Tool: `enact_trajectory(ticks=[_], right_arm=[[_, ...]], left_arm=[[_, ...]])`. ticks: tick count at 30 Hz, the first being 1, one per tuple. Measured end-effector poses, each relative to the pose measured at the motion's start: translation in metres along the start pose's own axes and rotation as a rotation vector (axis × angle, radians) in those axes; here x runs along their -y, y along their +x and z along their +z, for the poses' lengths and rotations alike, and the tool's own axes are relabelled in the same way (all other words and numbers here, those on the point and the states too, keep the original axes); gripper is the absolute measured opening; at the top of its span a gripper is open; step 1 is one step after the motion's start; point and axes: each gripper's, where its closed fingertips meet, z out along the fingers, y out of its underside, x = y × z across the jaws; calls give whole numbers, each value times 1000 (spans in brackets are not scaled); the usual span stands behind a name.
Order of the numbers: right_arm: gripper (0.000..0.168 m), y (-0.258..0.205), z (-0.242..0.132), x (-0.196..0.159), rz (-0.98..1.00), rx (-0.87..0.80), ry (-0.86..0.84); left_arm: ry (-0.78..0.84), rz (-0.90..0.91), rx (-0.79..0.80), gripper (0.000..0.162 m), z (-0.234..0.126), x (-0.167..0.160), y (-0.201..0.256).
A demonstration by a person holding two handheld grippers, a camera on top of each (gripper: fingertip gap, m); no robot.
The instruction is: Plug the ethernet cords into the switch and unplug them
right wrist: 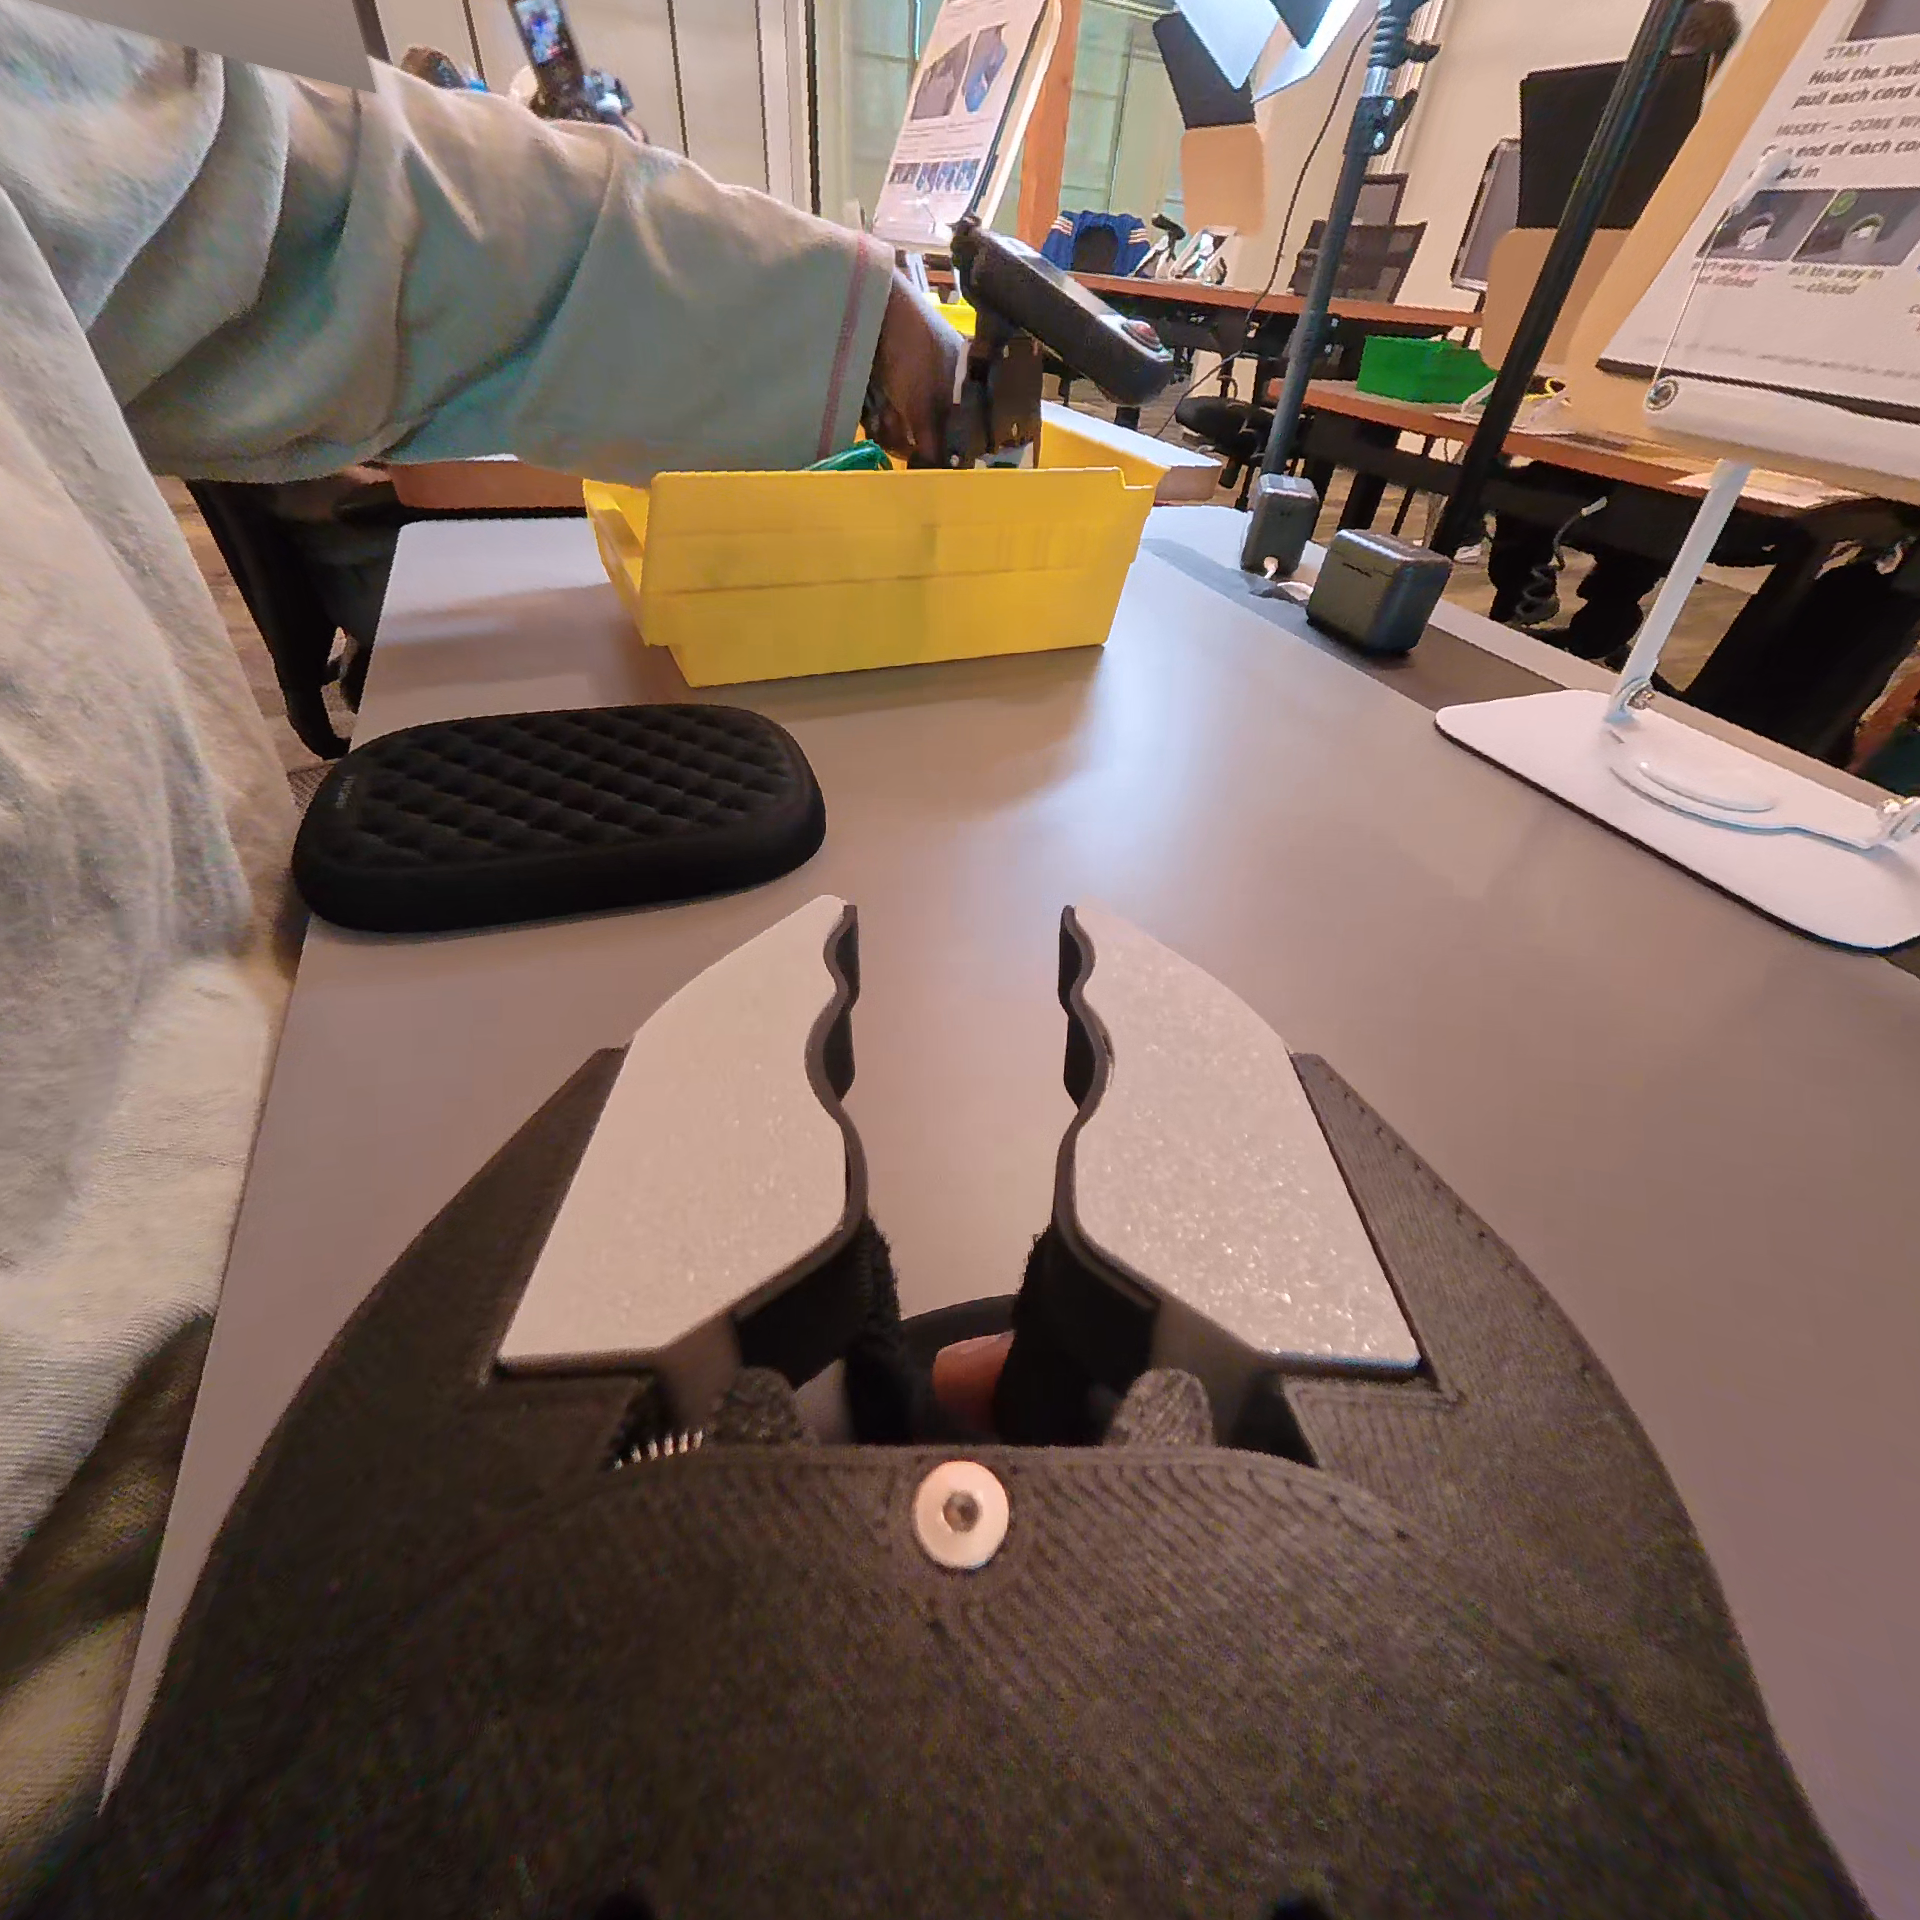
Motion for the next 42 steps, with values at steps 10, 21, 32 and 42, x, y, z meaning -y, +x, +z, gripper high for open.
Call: enact_trajectory(ticks=[10,21,32,42], right_arm=[[37,0,0,-1,1,1,-3],[37,-4,6,-7,-54,-10,-60],[70,-28,23,2,-147,83,-77],[83,-60,55,87,-416,163,103]], left_arm=[[348,-102,211,73,-91,14,-34],[1431,-289,-7,74,-257,48,62],[1614,-279,-901,73,-256,64,261],[1338,-385,-1196,74,-187,87,328]])
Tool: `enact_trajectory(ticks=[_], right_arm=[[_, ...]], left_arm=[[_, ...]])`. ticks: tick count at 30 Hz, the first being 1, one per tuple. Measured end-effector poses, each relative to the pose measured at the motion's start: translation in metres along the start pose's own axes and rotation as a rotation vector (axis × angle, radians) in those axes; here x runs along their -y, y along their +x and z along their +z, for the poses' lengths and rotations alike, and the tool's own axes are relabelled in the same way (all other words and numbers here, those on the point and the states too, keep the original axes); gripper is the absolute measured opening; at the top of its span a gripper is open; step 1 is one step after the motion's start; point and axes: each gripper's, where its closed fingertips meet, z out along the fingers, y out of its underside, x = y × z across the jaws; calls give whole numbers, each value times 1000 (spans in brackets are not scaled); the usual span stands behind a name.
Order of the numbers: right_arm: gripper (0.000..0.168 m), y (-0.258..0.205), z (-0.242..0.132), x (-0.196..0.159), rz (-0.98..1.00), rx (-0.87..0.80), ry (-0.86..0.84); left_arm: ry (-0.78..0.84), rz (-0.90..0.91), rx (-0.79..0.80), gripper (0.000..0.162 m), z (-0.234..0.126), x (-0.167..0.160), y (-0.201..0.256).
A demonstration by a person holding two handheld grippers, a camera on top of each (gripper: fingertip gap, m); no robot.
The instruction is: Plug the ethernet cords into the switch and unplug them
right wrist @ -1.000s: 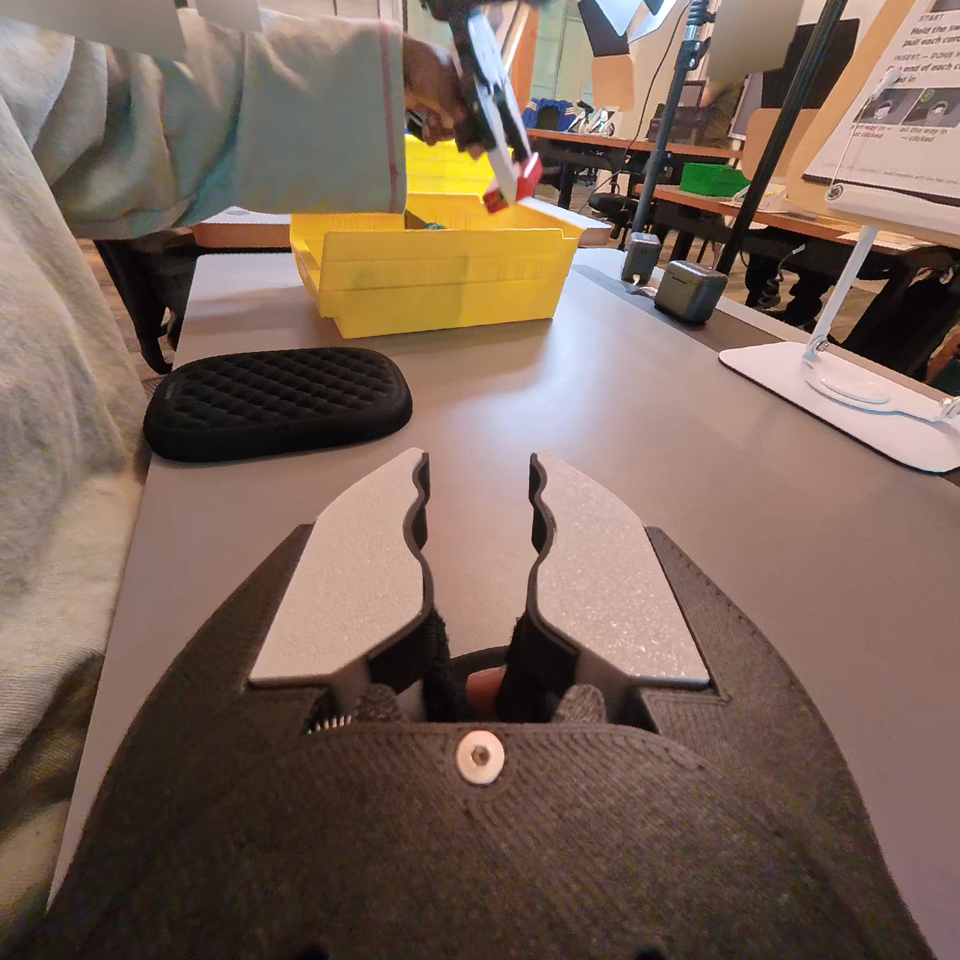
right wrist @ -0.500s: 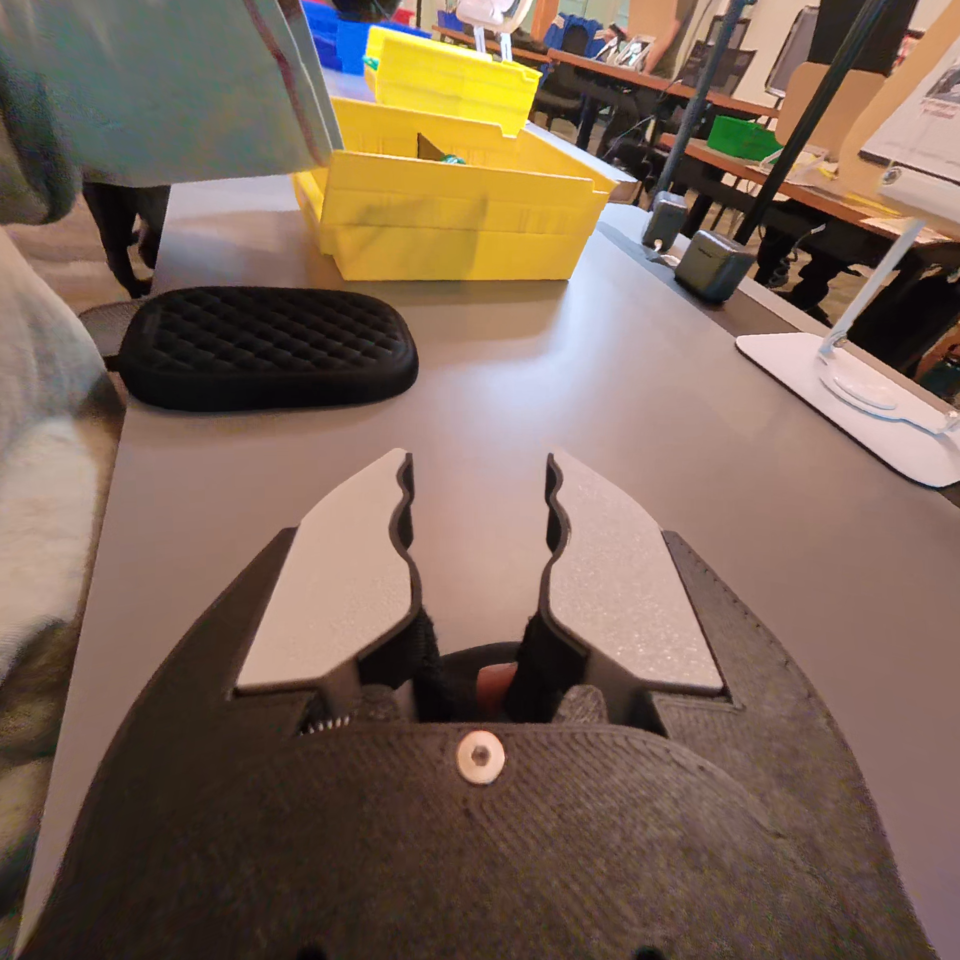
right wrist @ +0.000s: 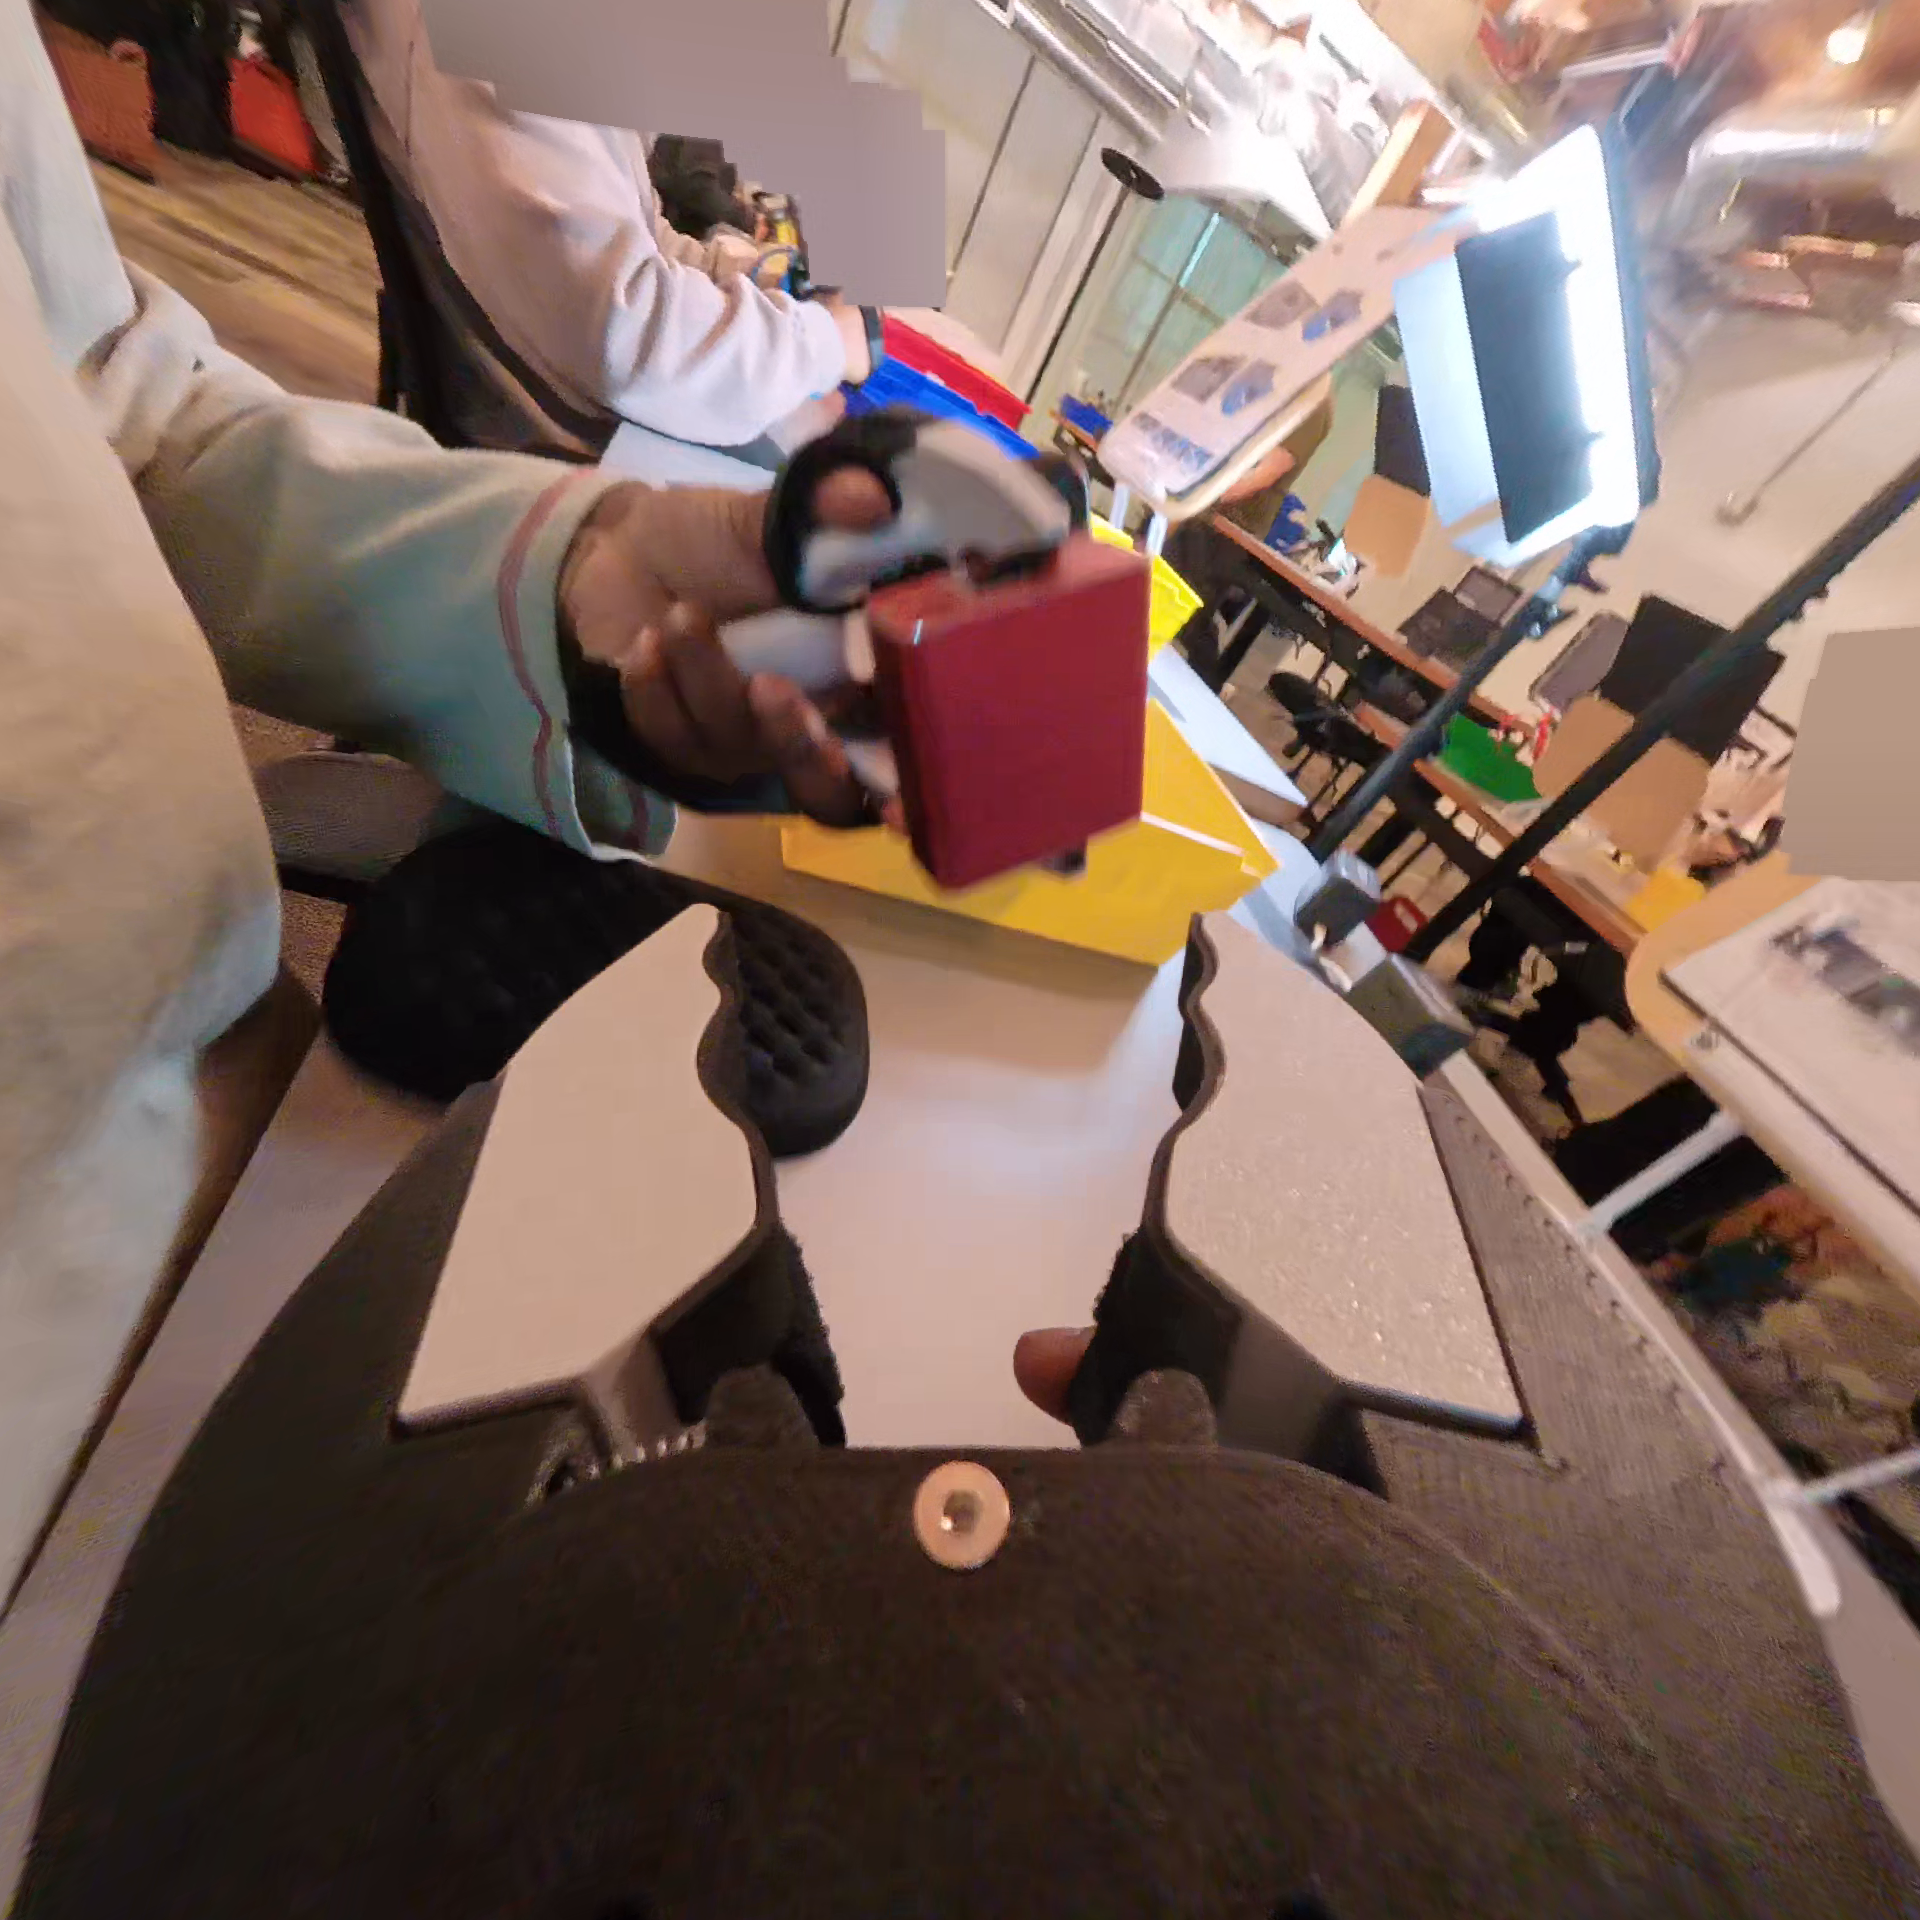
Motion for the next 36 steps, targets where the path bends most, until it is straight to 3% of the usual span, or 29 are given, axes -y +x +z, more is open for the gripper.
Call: enact_trajectory(ticks=[6,8,9,13,17,21,24,26,31,32,34,36], right_arm=[[86,-12,31,13,-77,125,-16],[82,-15,37,11,-104,135,-29],[71,-14,38,11,-119,125,-30],[68,-12,39,14,-104,69,17],[67,24,25,28,98,-159,186],[67,69,-9,25,403,-419,395],[67,80,-17,12,447,-547,362],[67,79,-15,8,465,-583,341],[67,69,-5,1,492,-588,291],[67,66,-2,0,498,-577,288],[68,59,3,0,505,-556,282],[67,53,6,0,473,-541,268]], left_arm=[[-115,-22,9,74,12,-29,-7],[-147,-20,16,73,14,-36,-8],[-159,-20,14,74,14,-38,-9],[-168,-24,-9,74,15,-35,-5],[-33,291,-43,88,11,-7,5],[73,959,357,87,9,8,-31],[68,1517,705,79,16,8,-47],[73,1757,817,76,29,4,-44],[185,1738,833,61,47,3,-37],[180,1730,838,56,49,4,-38],[168,1706,802,28,49,1,-38],[157,1614,710,26,46,-4,-38]])
